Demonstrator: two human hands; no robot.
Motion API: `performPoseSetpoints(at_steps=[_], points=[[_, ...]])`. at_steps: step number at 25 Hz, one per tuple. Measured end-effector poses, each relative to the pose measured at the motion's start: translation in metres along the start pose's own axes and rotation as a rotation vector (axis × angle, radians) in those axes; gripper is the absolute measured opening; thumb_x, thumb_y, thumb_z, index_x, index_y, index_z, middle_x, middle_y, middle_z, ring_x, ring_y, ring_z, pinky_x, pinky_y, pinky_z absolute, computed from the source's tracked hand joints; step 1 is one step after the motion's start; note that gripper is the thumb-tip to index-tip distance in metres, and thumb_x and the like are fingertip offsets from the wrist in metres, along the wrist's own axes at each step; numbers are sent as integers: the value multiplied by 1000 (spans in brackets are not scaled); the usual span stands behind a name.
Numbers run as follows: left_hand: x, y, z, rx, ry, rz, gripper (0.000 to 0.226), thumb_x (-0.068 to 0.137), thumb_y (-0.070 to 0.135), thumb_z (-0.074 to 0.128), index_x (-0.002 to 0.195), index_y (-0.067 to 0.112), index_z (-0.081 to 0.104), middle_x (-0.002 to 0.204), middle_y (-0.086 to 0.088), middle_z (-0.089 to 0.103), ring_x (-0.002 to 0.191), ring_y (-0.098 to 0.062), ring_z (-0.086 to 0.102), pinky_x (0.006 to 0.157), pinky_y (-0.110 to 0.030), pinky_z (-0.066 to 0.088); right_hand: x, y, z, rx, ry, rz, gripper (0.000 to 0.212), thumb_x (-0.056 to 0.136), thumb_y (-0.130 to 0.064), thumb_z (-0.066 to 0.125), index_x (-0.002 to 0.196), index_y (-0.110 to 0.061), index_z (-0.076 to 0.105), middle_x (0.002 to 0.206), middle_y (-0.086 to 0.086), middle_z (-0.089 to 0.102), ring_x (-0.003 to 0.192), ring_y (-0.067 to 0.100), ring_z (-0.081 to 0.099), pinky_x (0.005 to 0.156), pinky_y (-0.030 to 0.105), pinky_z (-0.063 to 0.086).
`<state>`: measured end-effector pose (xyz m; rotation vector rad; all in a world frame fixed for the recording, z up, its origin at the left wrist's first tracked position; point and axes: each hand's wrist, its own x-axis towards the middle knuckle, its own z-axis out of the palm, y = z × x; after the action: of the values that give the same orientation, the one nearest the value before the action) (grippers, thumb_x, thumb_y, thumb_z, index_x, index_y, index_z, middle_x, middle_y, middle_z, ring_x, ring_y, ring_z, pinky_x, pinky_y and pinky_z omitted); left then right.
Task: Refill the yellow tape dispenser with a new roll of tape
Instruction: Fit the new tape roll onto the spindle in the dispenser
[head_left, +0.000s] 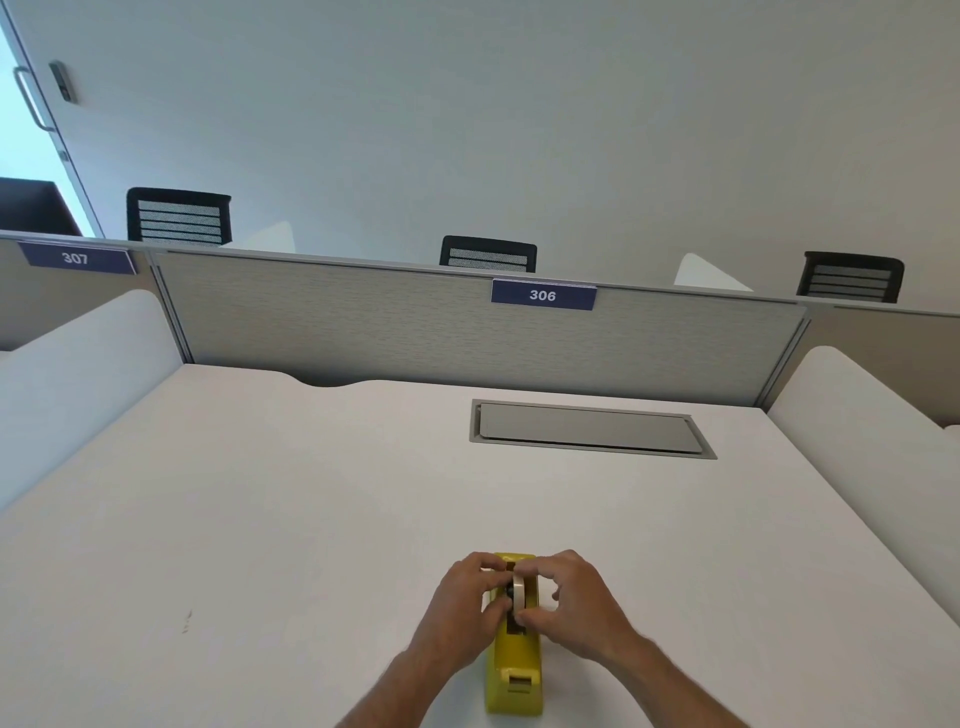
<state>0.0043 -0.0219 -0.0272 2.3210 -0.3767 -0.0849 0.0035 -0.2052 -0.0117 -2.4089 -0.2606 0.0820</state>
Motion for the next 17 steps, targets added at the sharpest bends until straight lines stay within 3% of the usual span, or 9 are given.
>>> performPoseSetpoints(at_steps=[4, 11, 14, 17], points=[[-5, -3, 1, -58, -5, -16, 43, 88, 23, 69, 130, 33, 63, 136, 12, 52, 126, -8, 48, 108, -32, 48, 0, 4, 4, -45, 4, -24, 57, 57, -49, 75, 113, -47, 64, 104, -33, 57, 105, -4, 49, 82, 20, 50], [-5, -1, -1, -66, -18, -21, 52, 83, 25, 71, 132, 38, 61, 143, 13, 46, 132, -9, 43, 110, -35, 46, -1, 4, 0, -117, -25, -113, 64, 60, -54, 76, 119, -57, 52, 92, -47, 50, 102, -6, 47, 76, 16, 47], [-5, 0, -1, -88, -35, -32, 53, 80, 32, 73, 132, 38, 62, 146, 14, 43, 134, -9, 42, 110, -37, 46, -2, 2, 0, -154, -6, -177, 56, 68, -53, 70, 119, -60, 47, 91, -49, 52, 100, -2, 49, 73, 17, 51], [-5, 1, -1, -86, -35, -41, 51, 79, 40, 73, 130, 38, 63, 146, 15, 43, 134, -8, 41, 110, -37, 46, 0, 2, -2, -184, 6, -230, 44, 74, -49, 65, 117, -50, 57, 93, -40, 62, 95, 1, 50, 70, 18, 50]])
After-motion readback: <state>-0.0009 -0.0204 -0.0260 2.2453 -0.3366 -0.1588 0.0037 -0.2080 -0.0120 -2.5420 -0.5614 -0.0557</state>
